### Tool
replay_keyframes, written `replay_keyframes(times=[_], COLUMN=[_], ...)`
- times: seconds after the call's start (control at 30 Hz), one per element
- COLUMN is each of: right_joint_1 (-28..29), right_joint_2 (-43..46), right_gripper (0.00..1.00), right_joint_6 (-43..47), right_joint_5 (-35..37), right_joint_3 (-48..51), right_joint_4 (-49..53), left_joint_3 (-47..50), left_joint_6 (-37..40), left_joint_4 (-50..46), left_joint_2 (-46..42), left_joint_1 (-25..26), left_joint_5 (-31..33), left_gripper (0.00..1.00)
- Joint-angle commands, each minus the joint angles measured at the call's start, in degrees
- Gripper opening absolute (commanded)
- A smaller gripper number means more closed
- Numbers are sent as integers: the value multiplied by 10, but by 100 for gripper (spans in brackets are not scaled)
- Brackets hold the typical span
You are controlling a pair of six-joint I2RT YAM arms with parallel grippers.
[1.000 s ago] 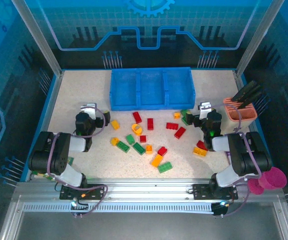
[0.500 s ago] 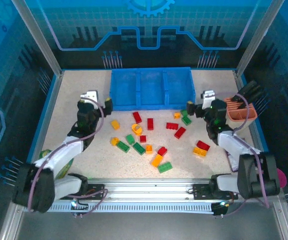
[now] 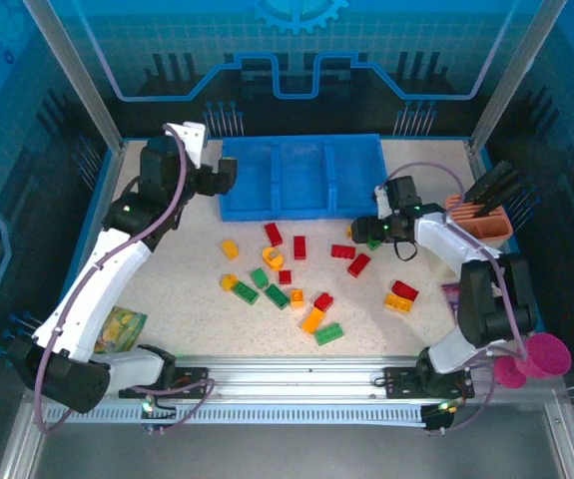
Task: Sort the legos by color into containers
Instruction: Pick up the lego from the middle-right of the table.
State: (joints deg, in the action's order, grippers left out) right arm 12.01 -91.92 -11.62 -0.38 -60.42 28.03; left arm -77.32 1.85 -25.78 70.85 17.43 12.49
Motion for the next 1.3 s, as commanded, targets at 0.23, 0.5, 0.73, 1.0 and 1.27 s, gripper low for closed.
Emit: replay_keyframes(times=[0.23, 0.5, 0.73, 1.0, 1.27], right_joint_1=[22, 25, 26, 29, 33], right_joint_2=[-82, -134, -158, -183, -201], right_gripper=[82, 71, 65, 57, 38], right_joint_6=[10, 28, 32, 42, 44], right_joint_5=[88, 104, 96, 97, 96], right_joint_3=[-76, -109, -120, -128, -125], right_joint_4=[88, 92, 90, 96, 98], left_joint_3=[19, 28, 32, 35, 36], left_joint_6=[28, 37, 49, 49, 55], left_joint_4=[-29, -31, -31, -30, -29], left_joint_2=[7, 6, 3, 10, 11], left_joint_1=[1, 1, 2, 1, 1], left_joint_5=[-49, -39, -25, -27, -24], left_gripper=[99, 99, 99, 99, 99])
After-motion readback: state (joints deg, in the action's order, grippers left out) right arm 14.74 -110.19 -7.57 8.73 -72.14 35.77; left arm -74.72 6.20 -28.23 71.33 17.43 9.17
